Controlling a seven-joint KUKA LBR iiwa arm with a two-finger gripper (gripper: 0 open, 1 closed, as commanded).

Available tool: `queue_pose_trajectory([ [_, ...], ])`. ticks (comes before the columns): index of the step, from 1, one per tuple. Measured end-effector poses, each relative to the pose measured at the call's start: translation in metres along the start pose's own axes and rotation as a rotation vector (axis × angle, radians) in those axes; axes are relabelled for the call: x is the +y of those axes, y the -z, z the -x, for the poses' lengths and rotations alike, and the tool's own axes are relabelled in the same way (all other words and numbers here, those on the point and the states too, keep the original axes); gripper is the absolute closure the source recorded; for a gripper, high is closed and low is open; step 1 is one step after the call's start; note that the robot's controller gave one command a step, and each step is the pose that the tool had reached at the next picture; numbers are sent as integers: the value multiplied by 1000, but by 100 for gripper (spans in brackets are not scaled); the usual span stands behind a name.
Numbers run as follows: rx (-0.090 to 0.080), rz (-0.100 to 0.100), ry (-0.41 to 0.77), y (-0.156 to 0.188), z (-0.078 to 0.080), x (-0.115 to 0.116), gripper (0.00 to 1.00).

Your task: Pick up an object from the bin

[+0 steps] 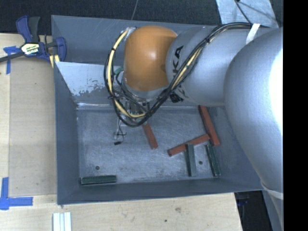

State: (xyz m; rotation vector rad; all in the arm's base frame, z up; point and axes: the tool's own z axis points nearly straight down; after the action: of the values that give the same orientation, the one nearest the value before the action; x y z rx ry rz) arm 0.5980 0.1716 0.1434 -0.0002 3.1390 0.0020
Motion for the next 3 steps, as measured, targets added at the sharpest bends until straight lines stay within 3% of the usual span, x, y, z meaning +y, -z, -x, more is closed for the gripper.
queue_pose_trajectory([
  [1,2,-1,-8,-41,25,-54,0],
  [2,-2,0,-88,-72,11,-72,100],
  [3,-2,0,-88,-72,11,-72,100],
])
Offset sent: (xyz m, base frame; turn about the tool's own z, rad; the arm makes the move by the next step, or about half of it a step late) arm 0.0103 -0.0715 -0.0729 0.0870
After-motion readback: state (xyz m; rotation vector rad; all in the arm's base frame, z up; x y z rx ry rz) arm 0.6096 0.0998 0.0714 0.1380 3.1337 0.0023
